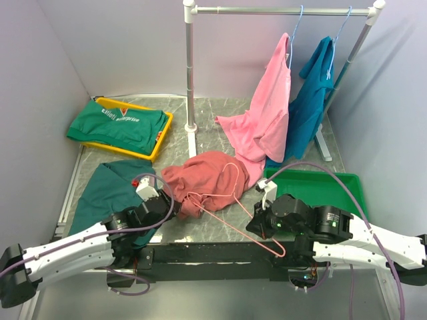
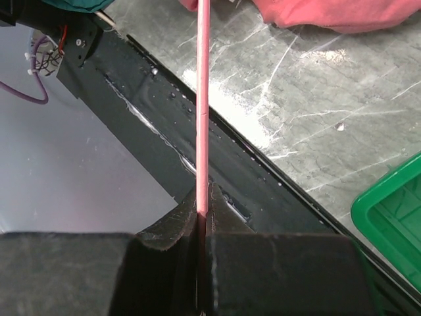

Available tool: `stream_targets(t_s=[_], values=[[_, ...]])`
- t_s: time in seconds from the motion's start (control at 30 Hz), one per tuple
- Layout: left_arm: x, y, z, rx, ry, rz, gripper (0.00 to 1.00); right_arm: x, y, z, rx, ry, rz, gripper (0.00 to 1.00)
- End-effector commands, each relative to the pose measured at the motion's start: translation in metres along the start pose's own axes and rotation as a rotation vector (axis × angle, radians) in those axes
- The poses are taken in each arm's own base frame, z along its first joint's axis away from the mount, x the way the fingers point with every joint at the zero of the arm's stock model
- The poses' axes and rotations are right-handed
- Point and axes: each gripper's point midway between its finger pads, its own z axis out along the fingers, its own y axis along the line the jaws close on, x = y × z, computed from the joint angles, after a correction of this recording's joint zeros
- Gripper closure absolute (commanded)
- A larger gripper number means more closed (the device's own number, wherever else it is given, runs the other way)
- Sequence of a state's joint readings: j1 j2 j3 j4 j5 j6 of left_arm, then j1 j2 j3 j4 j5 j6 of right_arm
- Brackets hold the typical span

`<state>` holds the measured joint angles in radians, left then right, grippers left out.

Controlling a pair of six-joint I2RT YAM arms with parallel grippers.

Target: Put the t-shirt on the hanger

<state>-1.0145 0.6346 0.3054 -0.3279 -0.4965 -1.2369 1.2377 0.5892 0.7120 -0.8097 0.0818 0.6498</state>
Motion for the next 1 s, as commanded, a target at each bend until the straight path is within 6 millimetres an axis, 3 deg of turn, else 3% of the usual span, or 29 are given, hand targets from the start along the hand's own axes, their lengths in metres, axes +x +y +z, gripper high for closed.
stream_targets(t_s=[0.0,0.13,0.37,0.6,0.73,0.8,0.93,0.97], values=[[-0.004,-0.013,-0.004,0.003,0.023,0.056,0.63,-0.015,0.012,-0.016,-0.04,-0.046,0.007,1.0],[-0.002,-0.012,-0.004,-0.005,0.033,0.071,0.65,-0.013,0.014,-0.015,-0.054,-0.037,0.004,1.0],[-0.001,-0.033,-0.012,0.118,0.053,0.068,0.66,-0.008,0.013,-0.013,-0.053,-0.018,0.002,1.0],[0.009,-0.031,-0.005,0.095,0.091,0.101,0.64,-0.007,0.018,-0.012,-0.072,-0.001,-0.013,1.0],[0.007,-0.035,-0.001,0.096,0.082,0.108,0.67,-0.014,0.022,-0.01,-0.089,-0.025,-0.024,1.0],[0.001,-0.042,-0.001,0.099,0.06,0.114,0.75,-0.016,0.024,-0.006,-0.087,-0.025,-0.029,1.0],[-0.022,-0.052,-0.009,0.075,-0.001,0.156,0.99,-0.026,0.03,-0.003,-0.099,-0.061,-0.038,1.0],[-0.034,-0.053,-0.013,0.043,-0.03,0.18,0.99,-0.029,0.03,-0.003,-0.098,-0.073,-0.038,1.0]])
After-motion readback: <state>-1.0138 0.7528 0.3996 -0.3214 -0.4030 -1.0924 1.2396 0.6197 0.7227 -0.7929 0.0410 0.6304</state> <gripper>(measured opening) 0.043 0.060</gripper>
